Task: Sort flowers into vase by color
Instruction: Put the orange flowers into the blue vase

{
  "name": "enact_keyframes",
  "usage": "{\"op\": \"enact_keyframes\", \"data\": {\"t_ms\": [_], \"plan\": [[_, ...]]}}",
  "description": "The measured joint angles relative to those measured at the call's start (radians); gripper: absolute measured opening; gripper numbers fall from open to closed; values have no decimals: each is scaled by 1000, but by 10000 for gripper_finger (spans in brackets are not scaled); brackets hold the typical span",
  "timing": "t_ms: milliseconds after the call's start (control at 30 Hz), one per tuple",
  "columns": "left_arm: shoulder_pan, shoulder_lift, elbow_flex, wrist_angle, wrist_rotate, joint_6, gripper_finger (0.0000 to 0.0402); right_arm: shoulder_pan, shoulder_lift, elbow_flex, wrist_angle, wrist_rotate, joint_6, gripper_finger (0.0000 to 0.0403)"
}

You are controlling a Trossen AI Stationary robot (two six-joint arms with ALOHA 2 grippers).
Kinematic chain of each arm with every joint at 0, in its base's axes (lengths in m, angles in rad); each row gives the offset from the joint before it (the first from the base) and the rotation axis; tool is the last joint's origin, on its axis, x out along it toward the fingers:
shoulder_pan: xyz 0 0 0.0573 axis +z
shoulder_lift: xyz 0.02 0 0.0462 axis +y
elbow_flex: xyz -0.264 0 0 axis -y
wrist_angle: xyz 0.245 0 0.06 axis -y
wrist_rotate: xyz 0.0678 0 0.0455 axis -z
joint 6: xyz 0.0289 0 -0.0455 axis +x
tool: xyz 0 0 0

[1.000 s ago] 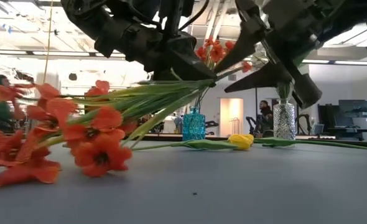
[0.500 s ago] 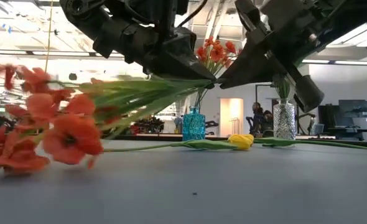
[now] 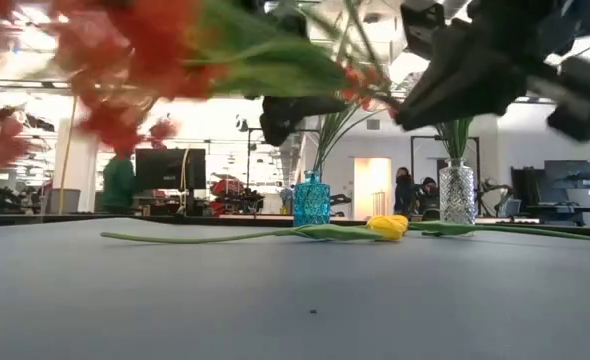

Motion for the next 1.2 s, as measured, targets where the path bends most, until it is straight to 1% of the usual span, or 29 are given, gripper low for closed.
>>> {"op": "enact_keyframes", "data": {"t_ms": [67, 100, 167, 233, 333, 433, 533, 600, 633, 767, 900, 1067, 1200], "plan": [[2, -28, -25, 19, -92, 60, 168, -31, -60, -17, -30, -71, 68, 36], [4, -46, -39, 33, -120, 89, 168, -50, -90, -31, -31, -115, 99, 36], [5, -79, -72, 90, -147, 141, 168, -91, -148, -71, 2, -229, 151, 36], [2, -104, -117, 192, -178, 189, 168, -129, -203, -123, 73, -321, 184, 36], [-17, -109, -195, 387, -223, 253, 168, -170, -275, -209, 268, -406, 199, 36], [-37, -101, -274, 581, -284, 294, 168, -203, -298, -293, 572, -477, 220, 36], [-57, -86, -320, 756, -316, 308, 168, -240, -268, -331, 878, -479, 372, 36], [-80, -88, -312, 816, -316, 347, 168, -271, -232, -333, 972, -467, 480, 36], [-90, -89, -298, 815, -317, 370, 169, -286, -212, -326, 992, -464, 513, 36], [-120, -87, -235, 796, -329, 445, 169, -327, -123, -283, 1000, -441, 554, 36], [-128, -88, -194, 762, -400, 482, 169, -336, -50, -240, 1004, -417, 569, 36], [-126, -88, -184, 728, -458, 475, 169, -332, -13, -211, 1007, -416, 567, 36], [-125, -88, -184, 716, -456, 465, 169, -335, -8, -206, 1002, -407, 571, 38]]}}
